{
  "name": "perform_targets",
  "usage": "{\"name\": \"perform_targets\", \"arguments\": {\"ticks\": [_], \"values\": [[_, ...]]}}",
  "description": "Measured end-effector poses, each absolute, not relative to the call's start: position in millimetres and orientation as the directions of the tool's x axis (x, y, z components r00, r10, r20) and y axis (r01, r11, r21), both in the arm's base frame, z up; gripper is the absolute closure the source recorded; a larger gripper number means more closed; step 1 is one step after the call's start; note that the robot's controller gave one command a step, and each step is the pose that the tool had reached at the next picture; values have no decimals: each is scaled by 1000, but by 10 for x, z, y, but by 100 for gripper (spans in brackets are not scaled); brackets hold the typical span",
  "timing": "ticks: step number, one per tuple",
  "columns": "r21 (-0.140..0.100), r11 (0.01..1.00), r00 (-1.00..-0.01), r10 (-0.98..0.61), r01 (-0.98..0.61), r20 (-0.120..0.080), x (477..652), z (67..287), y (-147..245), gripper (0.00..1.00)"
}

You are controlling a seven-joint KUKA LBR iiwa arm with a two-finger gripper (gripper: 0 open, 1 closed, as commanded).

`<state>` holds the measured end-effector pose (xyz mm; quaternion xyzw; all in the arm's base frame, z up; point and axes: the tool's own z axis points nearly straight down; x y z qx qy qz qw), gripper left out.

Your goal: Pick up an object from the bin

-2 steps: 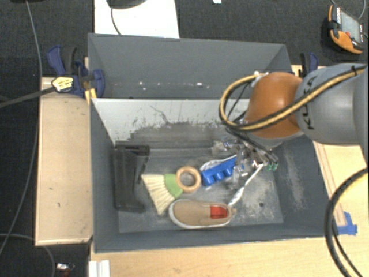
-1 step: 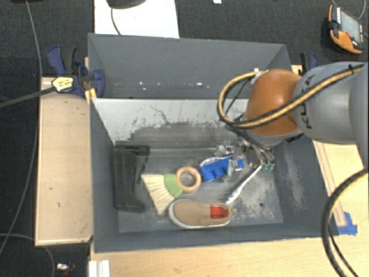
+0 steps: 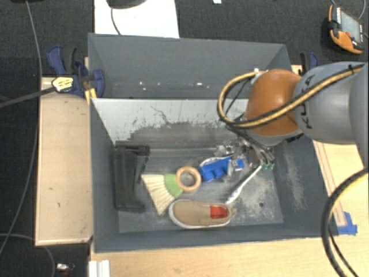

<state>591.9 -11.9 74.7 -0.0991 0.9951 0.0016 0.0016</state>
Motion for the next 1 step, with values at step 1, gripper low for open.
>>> {"name": "perform_targets", "arguments": {"ticks": [1], "values": [[5, 980, -980, -197, -197, 8, 5885, 900, -119, 100]]}}
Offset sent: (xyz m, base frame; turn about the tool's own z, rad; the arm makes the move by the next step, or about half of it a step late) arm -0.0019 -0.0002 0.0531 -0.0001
